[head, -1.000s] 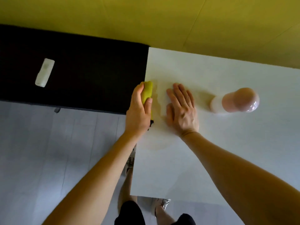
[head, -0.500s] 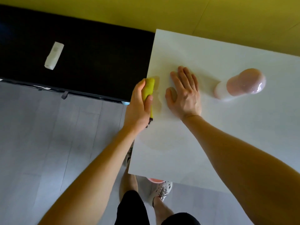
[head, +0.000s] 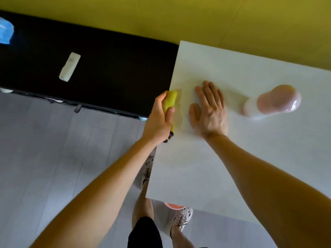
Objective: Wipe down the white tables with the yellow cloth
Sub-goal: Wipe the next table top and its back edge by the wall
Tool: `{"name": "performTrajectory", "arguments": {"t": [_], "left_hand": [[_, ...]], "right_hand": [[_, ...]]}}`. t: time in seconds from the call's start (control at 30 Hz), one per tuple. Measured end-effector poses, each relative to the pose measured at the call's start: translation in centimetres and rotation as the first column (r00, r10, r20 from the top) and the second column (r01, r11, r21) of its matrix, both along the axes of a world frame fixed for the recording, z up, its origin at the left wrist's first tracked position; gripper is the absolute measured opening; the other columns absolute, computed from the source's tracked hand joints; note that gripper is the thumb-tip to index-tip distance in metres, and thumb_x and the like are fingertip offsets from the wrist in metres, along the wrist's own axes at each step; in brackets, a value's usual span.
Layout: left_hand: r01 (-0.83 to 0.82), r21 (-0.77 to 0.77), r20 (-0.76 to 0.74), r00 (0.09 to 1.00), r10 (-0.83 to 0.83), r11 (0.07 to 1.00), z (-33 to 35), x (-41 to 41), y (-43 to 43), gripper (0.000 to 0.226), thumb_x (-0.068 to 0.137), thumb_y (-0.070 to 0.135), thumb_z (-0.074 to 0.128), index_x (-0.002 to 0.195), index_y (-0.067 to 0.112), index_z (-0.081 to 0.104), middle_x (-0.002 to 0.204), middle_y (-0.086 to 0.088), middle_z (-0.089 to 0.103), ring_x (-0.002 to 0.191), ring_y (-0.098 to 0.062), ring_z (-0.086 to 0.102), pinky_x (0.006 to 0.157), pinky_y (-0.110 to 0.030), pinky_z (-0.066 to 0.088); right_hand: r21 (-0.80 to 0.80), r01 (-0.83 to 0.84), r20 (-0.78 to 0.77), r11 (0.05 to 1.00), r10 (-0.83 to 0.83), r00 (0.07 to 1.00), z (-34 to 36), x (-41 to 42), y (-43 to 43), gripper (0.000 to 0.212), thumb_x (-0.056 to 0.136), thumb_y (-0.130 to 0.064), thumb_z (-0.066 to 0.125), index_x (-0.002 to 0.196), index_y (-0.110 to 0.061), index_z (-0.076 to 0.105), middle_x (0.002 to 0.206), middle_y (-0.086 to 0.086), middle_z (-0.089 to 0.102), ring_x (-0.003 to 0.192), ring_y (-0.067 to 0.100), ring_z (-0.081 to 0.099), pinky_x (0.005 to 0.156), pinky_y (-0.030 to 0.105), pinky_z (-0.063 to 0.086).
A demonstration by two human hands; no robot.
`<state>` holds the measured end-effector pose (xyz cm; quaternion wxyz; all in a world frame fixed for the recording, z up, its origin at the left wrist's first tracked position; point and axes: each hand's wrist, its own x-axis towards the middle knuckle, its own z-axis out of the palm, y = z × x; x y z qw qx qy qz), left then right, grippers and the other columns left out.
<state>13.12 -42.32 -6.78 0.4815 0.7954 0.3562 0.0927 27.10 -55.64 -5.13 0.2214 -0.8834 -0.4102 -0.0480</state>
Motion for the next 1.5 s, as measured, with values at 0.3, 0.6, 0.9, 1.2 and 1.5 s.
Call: {"name": "performTrajectory", "arguments": {"t": [0.3,0.6,0.9,1.2,1.5], "left_hand": [[-0.021,0.002,0.069,0.997,0.021,1.000,0.2,15.9,9.4,0.053,0.112,0.034,0.051,0.161,0.020,0.037,0.154,-0.008,0.058,0.127,-0.032,0.063,0.092,-0.030,0.045],[-0.002,-0.092,-0.037,0.999,-0.001,0.996,0.1,-8.8,-4.8,0.057,0.113,0.041,0.048,0.166,0.028,0.031,0.150,-0.009,0.063,0.107,-0.023,0.071,0.071,0.002,0.039],[-0.033,-0.083,-0.108,0.994,0.024,0.996,0.6,-10.3,-5.9,0.055,0.113,0.045,0.048,0.163,0.029,0.033,0.136,-0.003,0.068,0.080,-0.006,0.065,0.063,-0.007,0.045],[-0.008,0.038,0.037,0.999,0.006,0.999,0.7,15.4,8.9,0.054,0.109,0.031,0.054,0.159,0.019,0.038,0.150,-0.012,0.058,0.124,-0.033,0.063,0.095,-0.034,0.047],[0.243,0.533,-0.078,0.968,-0.240,0.810,5.9,18.8,14.4,0.063,0.103,0.027,0.063,0.162,0.026,0.042,0.145,-0.016,0.050,0.117,-0.043,0.064,0.088,-0.051,0.056]], "right_hand": [[-0.016,0.008,-0.013,1.000,-0.008,1.000,-0.2,0.3,0.0,0.060,0.102,-0.033,0.060,0.156,-0.008,0.056,0.169,0.020,0.043,0.162,0.037,0.032,0.132,0.056,0.025],[-0.015,0.021,-0.011,1.000,-0.021,1.000,0.0,0.1,0.0,0.058,0.100,-0.031,0.060,0.154,-0.008,0.058,0.167,0.021,0.045,0.160,0.038,0.036,0.131,0.056,0.026],[-0.025,0.003,-0.036,1.000,-0.004,0.999,0.2,0.0,-0.2,0.057,0.105,-0.031,0.055,0.157,-0.008,0.054,0.170,0.020,0.041,0.162,0.038,0.032,0.133,0.055,0.022],[-0.009,0.003,-0.051,1.000,-0.003,0.999,-0.2,0.3,-0.2,0.057,0.103,-0.028,0.060,0.155,-0.005,0.056,0.168,0.021,0.043,0.162,0.037,0.032,0.130,0.058,0.028],[0.007,0.025,-0.086,1.000,-0.024,0.996,-0.1,-0.1,-0.1,0.056,0.102,-0.022,0.062,0.156,-0.008,0.057,0.170,0.016,0.042,0.164,0.031,0.030,0.129,0.058,0.031]]}}
